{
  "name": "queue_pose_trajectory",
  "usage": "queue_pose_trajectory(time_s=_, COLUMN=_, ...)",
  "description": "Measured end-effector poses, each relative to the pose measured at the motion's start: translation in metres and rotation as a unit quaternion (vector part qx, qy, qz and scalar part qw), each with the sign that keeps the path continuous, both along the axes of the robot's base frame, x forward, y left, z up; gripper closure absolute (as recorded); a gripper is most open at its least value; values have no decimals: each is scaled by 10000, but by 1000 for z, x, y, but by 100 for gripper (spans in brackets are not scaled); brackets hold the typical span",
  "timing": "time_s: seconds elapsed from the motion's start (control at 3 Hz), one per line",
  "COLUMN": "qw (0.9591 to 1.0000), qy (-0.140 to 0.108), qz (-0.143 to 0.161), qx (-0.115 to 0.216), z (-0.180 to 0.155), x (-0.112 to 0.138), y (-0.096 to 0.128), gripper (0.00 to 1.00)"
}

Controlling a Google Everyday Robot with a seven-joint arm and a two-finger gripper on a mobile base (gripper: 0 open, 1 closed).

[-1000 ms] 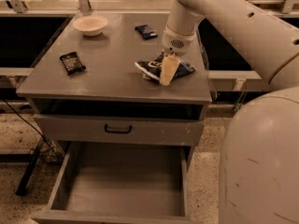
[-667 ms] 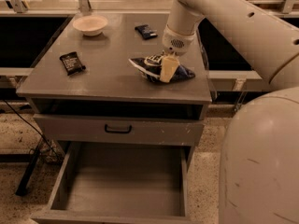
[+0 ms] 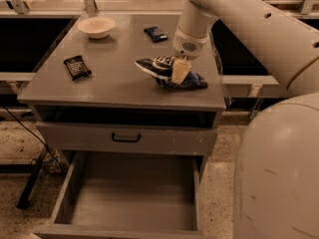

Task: Place blue chip bag into middle drawer

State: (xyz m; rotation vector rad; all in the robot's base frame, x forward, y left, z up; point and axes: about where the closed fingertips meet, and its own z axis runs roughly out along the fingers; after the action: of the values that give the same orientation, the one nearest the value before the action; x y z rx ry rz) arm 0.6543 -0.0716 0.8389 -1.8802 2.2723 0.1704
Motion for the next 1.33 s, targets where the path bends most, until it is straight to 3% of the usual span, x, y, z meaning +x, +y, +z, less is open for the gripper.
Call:
queue_pose_trajectory(time_s=0.67, qw=10000, qy=-26, qz=-22, qx=-3, z=5, x=0, y=-1, gripper=100)
queue_pose_trajectory(time_s=1.0, qw=9973, qy=-738, qz=-25, qx=-26, z=39, x=-14, y=-2, gripper=100)
queue_pose_trajectory(time_s=1.33, qw=9876, qy=-1570, qz=-68, qx=-15, z=86, x=-48, y=-4, gripper=100)
